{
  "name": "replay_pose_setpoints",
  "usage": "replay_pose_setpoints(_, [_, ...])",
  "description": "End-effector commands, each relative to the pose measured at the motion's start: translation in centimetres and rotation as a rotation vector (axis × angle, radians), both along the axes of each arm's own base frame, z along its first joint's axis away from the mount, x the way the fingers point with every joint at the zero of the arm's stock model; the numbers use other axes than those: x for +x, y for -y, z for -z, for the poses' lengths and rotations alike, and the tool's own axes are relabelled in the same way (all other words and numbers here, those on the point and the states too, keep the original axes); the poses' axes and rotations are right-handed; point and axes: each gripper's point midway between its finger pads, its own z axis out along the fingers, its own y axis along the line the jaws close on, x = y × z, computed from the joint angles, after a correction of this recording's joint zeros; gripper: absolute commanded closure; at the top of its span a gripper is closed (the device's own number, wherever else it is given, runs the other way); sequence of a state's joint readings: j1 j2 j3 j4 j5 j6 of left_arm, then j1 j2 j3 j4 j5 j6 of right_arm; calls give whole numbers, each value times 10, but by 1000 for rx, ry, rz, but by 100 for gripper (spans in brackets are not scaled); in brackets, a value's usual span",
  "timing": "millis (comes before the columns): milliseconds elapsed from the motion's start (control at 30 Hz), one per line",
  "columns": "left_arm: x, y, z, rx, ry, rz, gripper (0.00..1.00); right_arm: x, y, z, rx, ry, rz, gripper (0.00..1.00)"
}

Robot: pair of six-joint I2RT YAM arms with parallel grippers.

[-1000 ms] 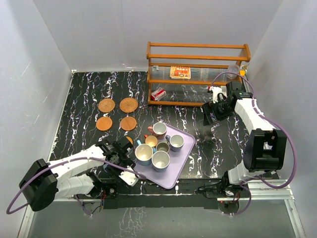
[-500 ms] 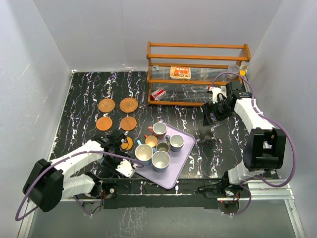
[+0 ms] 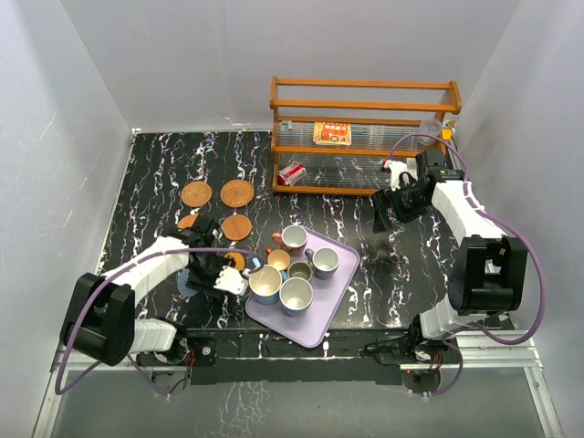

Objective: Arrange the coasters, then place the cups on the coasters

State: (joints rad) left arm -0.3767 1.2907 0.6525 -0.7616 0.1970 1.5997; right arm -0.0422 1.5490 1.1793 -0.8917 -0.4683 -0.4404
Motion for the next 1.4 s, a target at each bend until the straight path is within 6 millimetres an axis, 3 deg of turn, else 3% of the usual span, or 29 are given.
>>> replay_pose_setpoints(0, [12,23,-28,-129,5,-82,46,12,-3,-28,9,95,-23,2])
replay_pose_setpoints(133, [9,27,-52,-173,-10,-194,42,14,-4,-31,16,100,-32,2])
replay_pose_setpoints(267, [9,17,-61,-177,-11,-331,38,16,-9,-36,35,110,-48,2])
replay_pose_setpoints(433, [11,-4,-60,-175,12,-522,28,16,-12,-45,45,134,-73,2])
replay_pose_setpoints(700, [-2,-33,-43,-116,72,-749,2,13,-16,-59,55,179,-109,2])
replay_pose_setpoints(1100, [5,-48,-16,-57,136,-793,1,9,-15,-51,46,168,-133,2])
replay_pose_setpoints(1367, [3,-53,-12,-37,125,-769,1,10,-14,-44,44,151,-131,2])
